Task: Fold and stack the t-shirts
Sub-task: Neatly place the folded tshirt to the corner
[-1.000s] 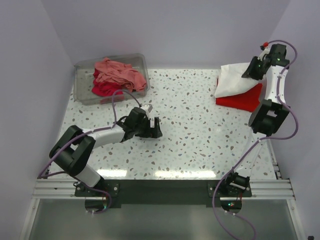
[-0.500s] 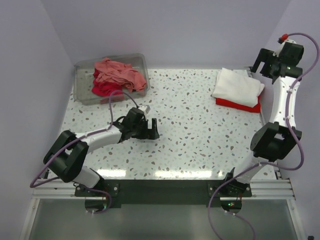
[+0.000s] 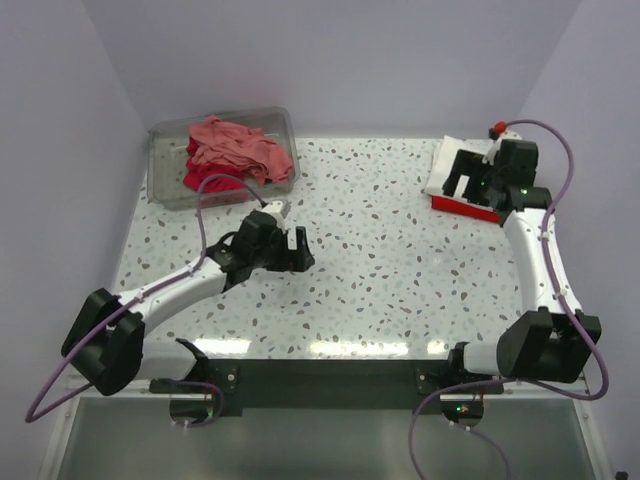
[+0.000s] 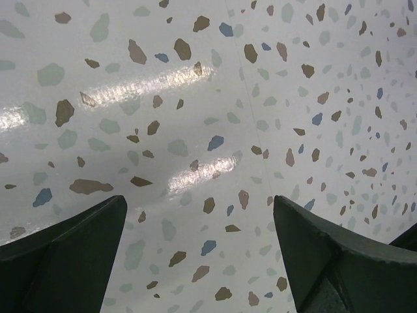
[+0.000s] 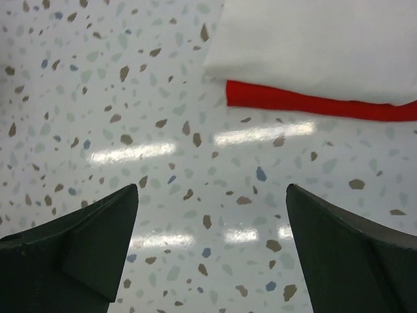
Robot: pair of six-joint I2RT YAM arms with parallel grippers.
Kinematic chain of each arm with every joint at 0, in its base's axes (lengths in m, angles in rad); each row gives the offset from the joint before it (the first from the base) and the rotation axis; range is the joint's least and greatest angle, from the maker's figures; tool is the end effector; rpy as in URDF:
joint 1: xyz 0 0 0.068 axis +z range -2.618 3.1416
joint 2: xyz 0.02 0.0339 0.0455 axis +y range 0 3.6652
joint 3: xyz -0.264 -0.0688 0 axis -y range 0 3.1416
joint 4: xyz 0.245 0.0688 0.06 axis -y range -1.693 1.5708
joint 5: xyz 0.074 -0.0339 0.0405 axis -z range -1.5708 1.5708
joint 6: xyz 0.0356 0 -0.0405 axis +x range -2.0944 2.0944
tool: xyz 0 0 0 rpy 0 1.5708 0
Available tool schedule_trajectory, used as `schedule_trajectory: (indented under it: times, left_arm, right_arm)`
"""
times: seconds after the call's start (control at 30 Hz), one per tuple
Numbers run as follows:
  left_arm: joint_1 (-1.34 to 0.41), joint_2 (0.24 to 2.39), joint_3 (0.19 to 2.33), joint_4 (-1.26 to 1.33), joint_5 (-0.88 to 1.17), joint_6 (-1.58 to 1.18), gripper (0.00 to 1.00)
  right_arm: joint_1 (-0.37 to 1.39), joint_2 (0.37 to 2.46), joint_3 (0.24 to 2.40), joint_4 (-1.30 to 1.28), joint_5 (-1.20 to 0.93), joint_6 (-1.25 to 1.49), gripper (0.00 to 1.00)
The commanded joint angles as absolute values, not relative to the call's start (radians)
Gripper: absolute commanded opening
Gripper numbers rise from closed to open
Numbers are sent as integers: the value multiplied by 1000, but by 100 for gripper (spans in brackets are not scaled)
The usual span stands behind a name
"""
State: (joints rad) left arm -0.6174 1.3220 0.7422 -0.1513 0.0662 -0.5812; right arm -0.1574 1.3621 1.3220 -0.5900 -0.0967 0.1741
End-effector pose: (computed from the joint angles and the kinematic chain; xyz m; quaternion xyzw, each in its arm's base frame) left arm 0.2223 -0.1608 0.2122 0.0300 0.9123 -0.2548 0.3194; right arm 0.2977 -0.0438 0.3574 0.1253 0.8818 0.0469 0.4523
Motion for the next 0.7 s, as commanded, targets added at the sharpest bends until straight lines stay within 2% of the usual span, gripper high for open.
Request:
schedule_trajectory:
  times: [0.0, 0.13, 0.23, 0.47, 0.67]
  left_arm:
    - [-617, 1259, 764, -184, 3, -560, 100]
    - [-617, 1186, 775, -224, -58, -563, 100]
    - [-617, 1131, 776, -259, -97, -563, 100]
    - [-617, 1062, 810, -374, -190, -532, 100]
    - [-617, 1012, 816, -405, -218, -532, 100]
  right_arm:
    - [-40, 1287, 1252, -560, -97, 213, 99]
    - [119, 1218, 1120, -558, -104, 245, 99]
    - [176, 1183, 1040, -574, -83, 244, 99]
    - [221, 1152, 939, -603, -69, 239, 99]
    - [224, 1138, 951, -600, -78, 233, 99]
